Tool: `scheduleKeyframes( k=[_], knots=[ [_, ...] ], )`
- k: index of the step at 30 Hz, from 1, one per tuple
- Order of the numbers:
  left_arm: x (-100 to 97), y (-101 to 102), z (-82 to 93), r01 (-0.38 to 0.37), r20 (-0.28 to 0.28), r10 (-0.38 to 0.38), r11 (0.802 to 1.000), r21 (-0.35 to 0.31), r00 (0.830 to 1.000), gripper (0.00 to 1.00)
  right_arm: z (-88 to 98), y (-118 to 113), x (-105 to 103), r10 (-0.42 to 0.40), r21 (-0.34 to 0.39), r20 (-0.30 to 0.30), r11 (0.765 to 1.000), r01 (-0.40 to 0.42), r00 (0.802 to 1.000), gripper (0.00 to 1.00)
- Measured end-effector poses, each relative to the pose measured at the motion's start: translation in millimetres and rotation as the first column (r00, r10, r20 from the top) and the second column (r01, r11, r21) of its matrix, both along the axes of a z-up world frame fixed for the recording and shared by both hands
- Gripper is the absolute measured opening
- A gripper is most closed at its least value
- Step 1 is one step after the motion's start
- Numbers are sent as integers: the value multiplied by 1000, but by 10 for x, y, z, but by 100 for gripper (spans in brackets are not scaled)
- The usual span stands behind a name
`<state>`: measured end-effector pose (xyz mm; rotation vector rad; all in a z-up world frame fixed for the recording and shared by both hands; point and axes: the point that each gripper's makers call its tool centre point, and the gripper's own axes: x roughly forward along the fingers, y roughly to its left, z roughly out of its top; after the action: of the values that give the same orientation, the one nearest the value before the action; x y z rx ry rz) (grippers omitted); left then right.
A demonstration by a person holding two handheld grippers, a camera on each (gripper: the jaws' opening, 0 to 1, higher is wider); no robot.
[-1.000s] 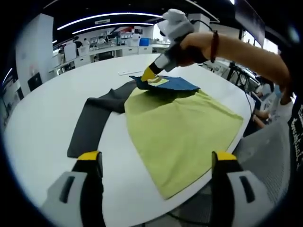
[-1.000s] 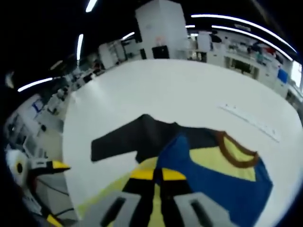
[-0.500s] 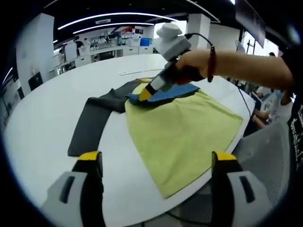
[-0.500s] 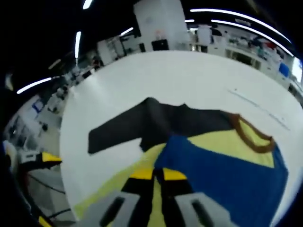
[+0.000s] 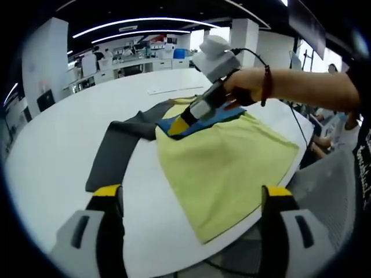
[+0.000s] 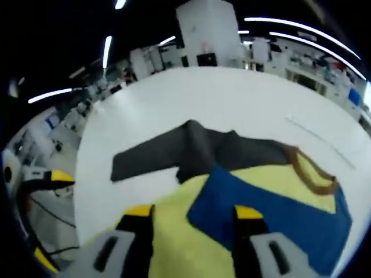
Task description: Fold the garment on the visible template until the final outline fits inside the template.
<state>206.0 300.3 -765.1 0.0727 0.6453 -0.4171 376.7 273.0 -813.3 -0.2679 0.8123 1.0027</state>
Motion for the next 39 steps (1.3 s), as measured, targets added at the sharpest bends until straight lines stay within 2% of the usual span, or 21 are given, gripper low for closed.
scheduleKeyframes(
  k=[4, 11, 15, 28, 33, 39],
  knots=[
    [30, 22, -5, 2, 5, -2, 1000, 5, 1000, 99, 21, -96, 31, -19, 1, -1, 1000, 19, 1000, 73],
    [58, 5, 26, 12, 21, -12, 1000, 1, 1000, 99, 62, -353, 86, -50, -10, 21, 999, 50, 999, 85],
    [65, 7, 30, 18, 20, -18, 1000, 7, 1000, 99, 85, -503, 136, -69, 2, 18, 998, 69, 997, 84],
    [132, 34, 47, 13, 31, -13, 1000, 21, 999, 98, 211, -1281, 205, -171, 22, 42, 985, 171, 984, 74],
    [230, 97, 54, 3, 46, -4, 1000, 28, 999, 96, 237, -1603, 229, -201, 18, 58, 980, 200, 978, 68],
    [351, 150, 57, -23, 63, 21, 999, 32, 998, 87, 255, -1936, 205, -248, 17, 62, 969, 247, 967, 60]
  ],
)
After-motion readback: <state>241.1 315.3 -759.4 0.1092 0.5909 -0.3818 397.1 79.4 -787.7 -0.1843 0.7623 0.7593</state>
